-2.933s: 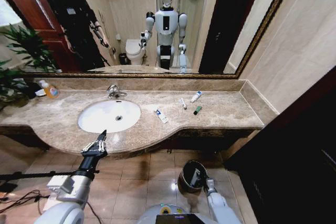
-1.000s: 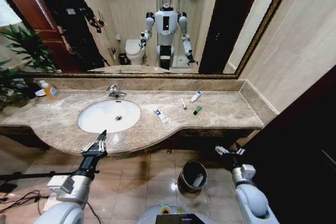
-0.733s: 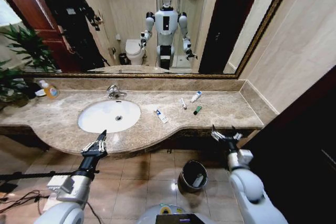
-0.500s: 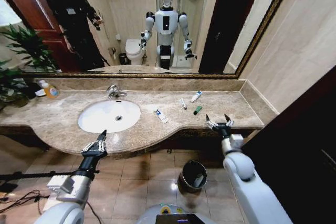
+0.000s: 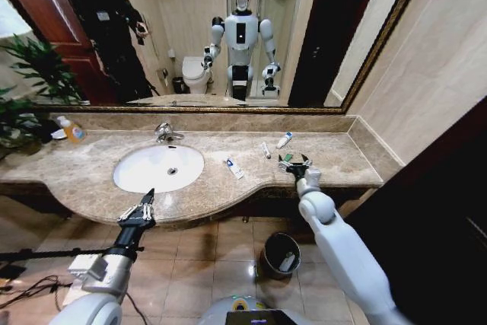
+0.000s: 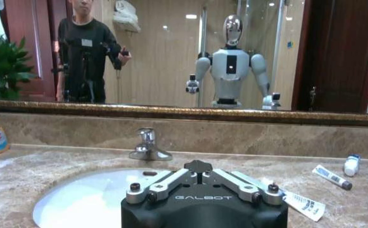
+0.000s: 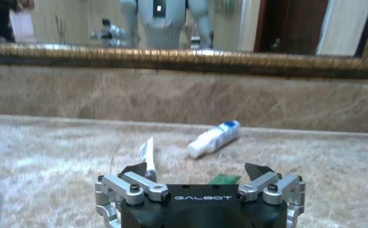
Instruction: Pick up the trash from the sink and place it in the trash bin.
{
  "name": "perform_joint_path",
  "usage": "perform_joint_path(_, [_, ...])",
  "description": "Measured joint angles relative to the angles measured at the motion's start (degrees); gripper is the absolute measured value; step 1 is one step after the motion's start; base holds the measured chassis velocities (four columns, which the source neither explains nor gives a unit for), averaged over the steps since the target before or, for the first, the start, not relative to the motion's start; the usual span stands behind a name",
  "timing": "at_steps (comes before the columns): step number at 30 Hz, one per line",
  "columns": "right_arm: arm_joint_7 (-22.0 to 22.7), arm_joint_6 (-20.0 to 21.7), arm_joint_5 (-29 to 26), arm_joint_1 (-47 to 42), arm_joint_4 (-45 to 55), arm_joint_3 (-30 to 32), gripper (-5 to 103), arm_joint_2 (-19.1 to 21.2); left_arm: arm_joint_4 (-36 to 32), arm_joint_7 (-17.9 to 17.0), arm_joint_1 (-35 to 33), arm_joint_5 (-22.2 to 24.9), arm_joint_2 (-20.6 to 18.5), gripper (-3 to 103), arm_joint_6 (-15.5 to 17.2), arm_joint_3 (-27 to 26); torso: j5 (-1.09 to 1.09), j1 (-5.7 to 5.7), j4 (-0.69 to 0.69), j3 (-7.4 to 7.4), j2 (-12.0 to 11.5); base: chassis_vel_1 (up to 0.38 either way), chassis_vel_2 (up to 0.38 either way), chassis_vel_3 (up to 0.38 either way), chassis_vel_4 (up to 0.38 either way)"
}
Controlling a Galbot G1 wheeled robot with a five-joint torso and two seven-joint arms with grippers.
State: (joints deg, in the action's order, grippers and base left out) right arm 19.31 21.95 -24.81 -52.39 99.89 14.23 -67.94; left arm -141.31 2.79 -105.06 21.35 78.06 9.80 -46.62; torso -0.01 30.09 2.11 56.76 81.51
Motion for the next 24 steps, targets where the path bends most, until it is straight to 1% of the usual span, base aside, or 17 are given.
perform_joint_path(2, [0.7, 1.8, -0.5, 1.3, -1.5, -0.9, 100, -0.2, 0.0, 0.0, 0.0, 0.0, 0.0, 0, 0.0, 0.0, 0.0, 0.0, 0.0, 0.0, 0.0, 0.0, 0.0, 0.0, 0.0])
perform_joint_path(7, [1.5, 3.5, -3.2, 2.8, -3.0, -1.8, 100, -0.5, 0.0, 0.0, 0.0, 0.0, 0.0, 0, 0.0, 0.0, 0.0, 0.0, 0.0, 0.0, 0.0, 0.0, 0.0, 0.0, 0.0])
perform_joint_path(9, [1.8, 4.9, -5.3, 3.3, -3.2, -2.0, 100, -0.7, 0.0, 0.0, 0.0, 0.0, 0.0, 0, 0.0, 0.0, 0.0, 0.0, 0.0, -0.01, 0.0, 0.0, 0.0, 0.0, 0.0])
perform_joint_path(12, [2.0, 5.5, -6.0, 3.5, -3.5, -2.1, 101, -0.8, 0.0, 0.0, 0.0, 0.0, 0.0, 0, 0.0, 0.0, 0.0, 0.0, 0.0, -0.01, 0.0, 0.0, 0.0, 0.0, 0.0])
perform_joint_path(13, [2.0, 5.5, -6.1, 3.5, -3.7, -2.1, 98, -0.9, 0.0, 0.0, 0.0, 0.0, 0.0, 0, 0.0, 0.0, 0.0, 0.0, 0.0, -0.01, 0.0, 0.0, 0.0, 0.0, 0.0])
perform_joint_path(14, [2.0, 5.5, -6.1, 3.5, -3.7, -2.1, 98, -0.9, 0.0, 0.0, 0.0, 0.0, 0.0, 0, 0.0, 0.0, 0.0, 0.0, 0.0, -0.01, 0.0, 0.0, 0.0, 0.0, 0.0])
perform_joint_path(16, [2.0, 5.6, -6.1, 3.6, -4.1, -2.1, 90, -1.1, 0.0, 0.0, 0.0, 0.0, 0.0, 0, 0.0, 0.0, 0.0, 0.0, 0.0, -0.01, 0.0, 0.0, 0.0, 0.0, 0.0])
perform_joint_path(18, [2.0, 5.6, -6.0, 3.7, -4.3, -2.1, 90, -1.2, 0.0, 0.0, 0.0, 0.0, 0.0, 0, 0.0, 0.0, 0.0, 0.0, 0.0, -0.01, 0.0, 0.0, 0.0, 0.0, 0.0])
perform_joint_path(19, [2.0, 5.6, -5.9, 3.7, -4.6, -2.1, 79, -1.4, 0.0, 0.0, 0.0, 0.0, 0.0, 0, 0.0, 0.0, 0.01, 0.0, 0.0, -0.01, 0.0, 0.0, 0.0, 0.0, 0.0])
perform_joint_path(21, [2.0, 5.6, -5.8, 3.8, -4.8, -2.1, 79, -1.5, 0.0, 0.0, 0.0, 0.0, 0.0, 0, 0.0, 0.0, 0.01, 0.0, 0.0, -0.01, 0.0, 0.0, 0.0, 0.0, 0.0])
perform_joint_path(24, [2.8, 4.9, -5.0, 4.3, -5.8, -2.2, 63, -1.8, 0.0, 0.0, 0.0, 0.0, 0.0, 0, 0.0, 0.0, 0.0, -0.01, 0.0, -0.01, 0.0, 0.0, 0.0, 0.0, 0.0])
